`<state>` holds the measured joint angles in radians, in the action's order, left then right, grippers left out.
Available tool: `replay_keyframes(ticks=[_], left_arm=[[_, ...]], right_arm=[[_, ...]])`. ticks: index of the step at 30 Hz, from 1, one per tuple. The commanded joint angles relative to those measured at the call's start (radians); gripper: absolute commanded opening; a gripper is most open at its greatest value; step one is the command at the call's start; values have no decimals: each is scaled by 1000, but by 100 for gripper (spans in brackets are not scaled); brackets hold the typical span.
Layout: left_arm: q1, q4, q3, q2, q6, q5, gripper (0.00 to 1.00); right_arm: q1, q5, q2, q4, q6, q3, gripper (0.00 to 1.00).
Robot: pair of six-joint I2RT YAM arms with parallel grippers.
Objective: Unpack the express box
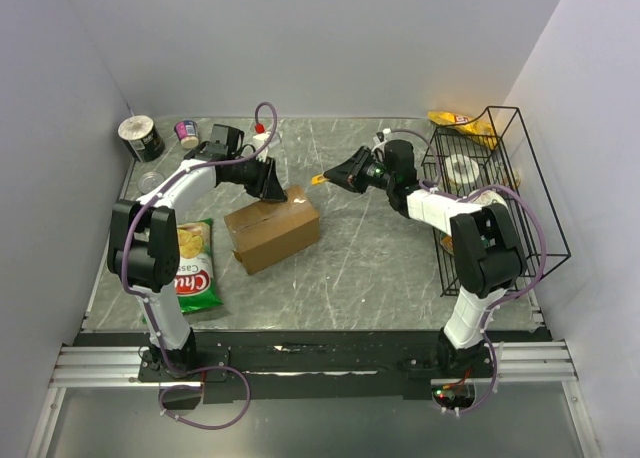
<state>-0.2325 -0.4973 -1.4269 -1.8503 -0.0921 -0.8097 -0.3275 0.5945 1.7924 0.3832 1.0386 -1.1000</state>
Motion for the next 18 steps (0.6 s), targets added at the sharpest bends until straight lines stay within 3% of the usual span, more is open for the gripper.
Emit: replay_keyframes(ticks=[1,13,18], left_arm=[[-8,-3,-3,-32,-26,81,11],[-7,-7,-38,-59,-20,115,7],[-1,-6,-46,-63,-18,132,1]], right_arm=[[-10,39,6,54,18,-5,0],[-8,60,-41,40,-32,49,0],[-1,65,-85,0,-67,86,0]])
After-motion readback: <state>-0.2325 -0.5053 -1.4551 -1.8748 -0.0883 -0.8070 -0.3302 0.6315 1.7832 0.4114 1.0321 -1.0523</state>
